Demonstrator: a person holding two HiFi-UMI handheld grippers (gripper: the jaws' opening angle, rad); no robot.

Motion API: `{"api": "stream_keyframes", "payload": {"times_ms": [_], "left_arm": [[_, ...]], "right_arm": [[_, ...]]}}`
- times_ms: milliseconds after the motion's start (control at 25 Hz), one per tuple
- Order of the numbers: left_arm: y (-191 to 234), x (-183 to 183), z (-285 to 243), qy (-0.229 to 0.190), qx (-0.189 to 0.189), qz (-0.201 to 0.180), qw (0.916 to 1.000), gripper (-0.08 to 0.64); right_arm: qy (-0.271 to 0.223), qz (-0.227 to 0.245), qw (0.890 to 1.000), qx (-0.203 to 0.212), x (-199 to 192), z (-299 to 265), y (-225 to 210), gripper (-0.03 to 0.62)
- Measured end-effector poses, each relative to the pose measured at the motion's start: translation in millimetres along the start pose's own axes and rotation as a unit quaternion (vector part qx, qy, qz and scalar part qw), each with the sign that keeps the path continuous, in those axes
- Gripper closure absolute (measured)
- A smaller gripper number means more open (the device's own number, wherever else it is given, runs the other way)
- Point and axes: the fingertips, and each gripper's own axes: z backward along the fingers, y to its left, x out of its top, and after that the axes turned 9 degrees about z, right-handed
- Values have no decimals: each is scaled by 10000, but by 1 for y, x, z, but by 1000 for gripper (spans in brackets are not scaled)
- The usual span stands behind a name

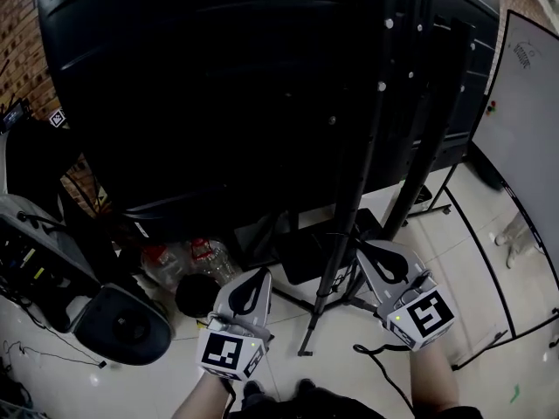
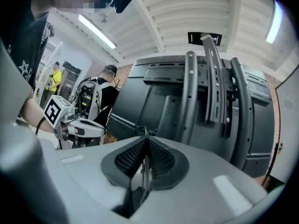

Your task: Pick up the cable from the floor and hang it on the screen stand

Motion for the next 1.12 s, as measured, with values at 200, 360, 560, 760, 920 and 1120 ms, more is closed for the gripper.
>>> {"api": "stream_keyframes", "payload": {"times_ms": [200, 360, 560, 760, 920, 1120], "left_arm": [[-6, 25, -1, -149, 16, -3, 9999, 555], [-7, 45, -15, -253, -18, -54, 9997, 555], [-12, 85, -37, -405, -125, -287, 9987, 555], [-19, 126, -53, -681, -160, -476, 9964, 555], [-25, 140, -61, -798, -249, -518, 9951, 555], [-12, 144, -90, -850, -416, -565, 9939, 554]], "right_arm": [[-432, 195, 9986, -224, 53, 2, -45, 571], [-607, 472, 9964, -358, 96, -1, -85, 571], [-774, 753, 9935, -350, 145, -10, -122, 571], [-956, 855, 9908, -427, 191, -21, -165, 571], [-1032, 1011, 9885, -446, 229, -34, -194, 571], [-1036, 1130, 9868, -518, 260, -71, -236, 571]]}}
